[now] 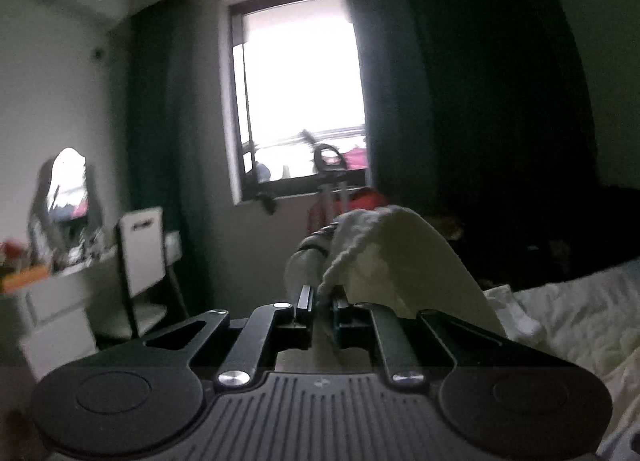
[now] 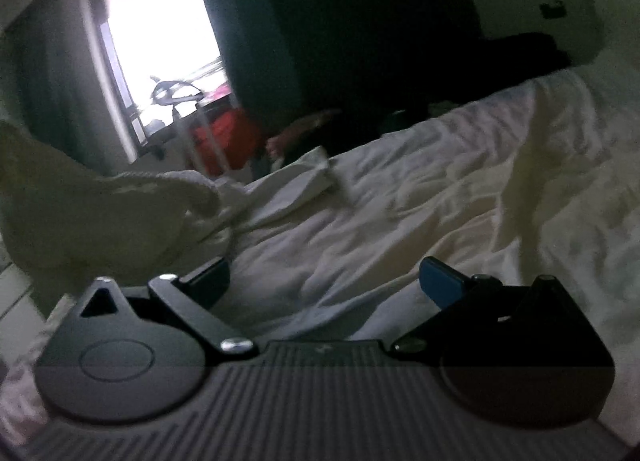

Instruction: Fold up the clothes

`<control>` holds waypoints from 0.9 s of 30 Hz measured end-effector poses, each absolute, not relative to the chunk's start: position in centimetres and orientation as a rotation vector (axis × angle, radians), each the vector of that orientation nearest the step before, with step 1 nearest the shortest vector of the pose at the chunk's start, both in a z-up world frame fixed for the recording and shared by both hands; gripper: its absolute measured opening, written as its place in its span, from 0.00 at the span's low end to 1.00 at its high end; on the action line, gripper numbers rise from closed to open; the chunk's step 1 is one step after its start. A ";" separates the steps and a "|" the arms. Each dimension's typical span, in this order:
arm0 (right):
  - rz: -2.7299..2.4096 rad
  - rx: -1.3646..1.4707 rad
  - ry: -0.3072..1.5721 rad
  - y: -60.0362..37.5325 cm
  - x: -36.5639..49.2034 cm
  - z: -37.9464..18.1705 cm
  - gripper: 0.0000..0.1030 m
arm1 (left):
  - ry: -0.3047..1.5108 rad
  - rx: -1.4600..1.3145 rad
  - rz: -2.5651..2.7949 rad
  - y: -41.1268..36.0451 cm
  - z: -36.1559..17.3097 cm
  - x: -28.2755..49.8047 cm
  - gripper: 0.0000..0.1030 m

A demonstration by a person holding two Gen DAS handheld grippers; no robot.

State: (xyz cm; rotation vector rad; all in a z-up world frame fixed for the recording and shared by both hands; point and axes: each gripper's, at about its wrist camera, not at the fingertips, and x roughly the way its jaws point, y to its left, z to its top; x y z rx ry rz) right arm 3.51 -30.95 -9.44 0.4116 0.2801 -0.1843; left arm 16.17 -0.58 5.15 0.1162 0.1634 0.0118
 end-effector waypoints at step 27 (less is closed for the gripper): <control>0.035 0.058 0.504 -19.7 10.0 -12.5 0.81 | 0.487 -0.434 0.119 17.2 -3.5 15.0 0.22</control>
